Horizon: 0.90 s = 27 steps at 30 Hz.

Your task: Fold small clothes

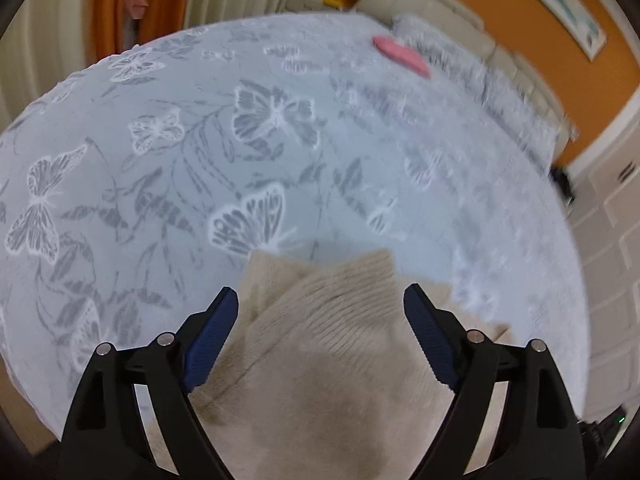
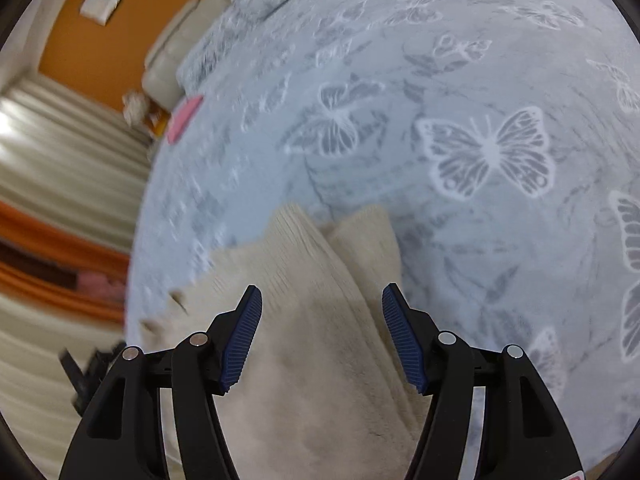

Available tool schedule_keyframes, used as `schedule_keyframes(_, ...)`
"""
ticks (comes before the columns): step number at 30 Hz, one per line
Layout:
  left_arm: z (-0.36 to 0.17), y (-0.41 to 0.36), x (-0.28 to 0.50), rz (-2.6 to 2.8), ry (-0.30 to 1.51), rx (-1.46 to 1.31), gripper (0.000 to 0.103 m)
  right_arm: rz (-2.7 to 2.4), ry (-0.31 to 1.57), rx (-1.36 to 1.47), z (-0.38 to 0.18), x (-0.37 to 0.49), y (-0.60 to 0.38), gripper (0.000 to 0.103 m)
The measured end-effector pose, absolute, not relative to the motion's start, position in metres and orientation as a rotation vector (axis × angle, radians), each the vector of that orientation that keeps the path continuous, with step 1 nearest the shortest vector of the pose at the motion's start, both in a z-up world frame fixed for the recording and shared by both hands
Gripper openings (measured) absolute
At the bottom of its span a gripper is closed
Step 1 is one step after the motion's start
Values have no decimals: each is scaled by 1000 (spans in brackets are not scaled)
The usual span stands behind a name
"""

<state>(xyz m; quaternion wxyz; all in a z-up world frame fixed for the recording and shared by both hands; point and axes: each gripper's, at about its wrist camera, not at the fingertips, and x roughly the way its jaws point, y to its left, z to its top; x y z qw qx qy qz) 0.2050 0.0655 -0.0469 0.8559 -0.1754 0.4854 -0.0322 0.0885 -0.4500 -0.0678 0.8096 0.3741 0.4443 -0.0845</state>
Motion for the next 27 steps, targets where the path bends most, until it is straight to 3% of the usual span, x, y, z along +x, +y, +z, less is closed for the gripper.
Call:
schedule_keyframes(2, -63, 57, 212, -90, 1093, -348, 81, -168, 993, 785, -79, 98, -447, 62)
schedule_keyframes(3, -71, 51, 216, -94, 1118, -328, 65, -174, 1023, 760, -86, 106, -446, 62)
schedule_keyframes(4, -76, 47, 218, -94, 1134, -303, 49, -175, 1042, 740, -90, 111, -444, 50)
schedule_keyframes(5, -79, 43, 220, -95, 1149, -274, 25, -159, 1055, 729, -92, 115, -440, 7)
schedule_keyframes(6, -75, 40, 221, -104, 1141, -252, 10, -138, 1071, 724, -89, 119, -436, 9)
schedule_keyframes(12, -13, 54, 213, -139, 975, -329, 10, -54, 806, 589, -7, 95, -424, 8)
schedule_keyframes(14, -26, 56, 225, -80, 1000, -318, 13, -106, 896, 522, -34, 105, -430, 9)
schedule_keyframes(16, -63, 54, 242, -44, 1104, -283, 14, -164, 1104, 544, -88, 120, -440, 9)
schedule_keyframes(18, -73, 57, 241, 5, 1120, -265, 15, -180, 1091, 584, -89, 112, -442, 15)
schedule_keyframes(19, -65, 63, 233, -5, 1082, -313, 18, -196, 1039, 571, -75, 102, -439, 19)
schedule_keyframes(21, -50, 78, 212, -39, 1034, -411, 57, -218, 986, 558, -55, 77, -435, 45)
schedule_keyframes(22, -45, 84, 202, -43, 1022, -424, 61, -224, 975, 559, -50, 65, -434, 56)
schedule_keyframes(26, -47, 108, 151, -27, 1070, -410, 65, -202, 1082, 592, -60, 15, -426, 58)
schedule_keyframes(27, -50, 112, 142, -28, 1089, -416, 70, -188, 1127, 615, -68, 4, -421, 59)
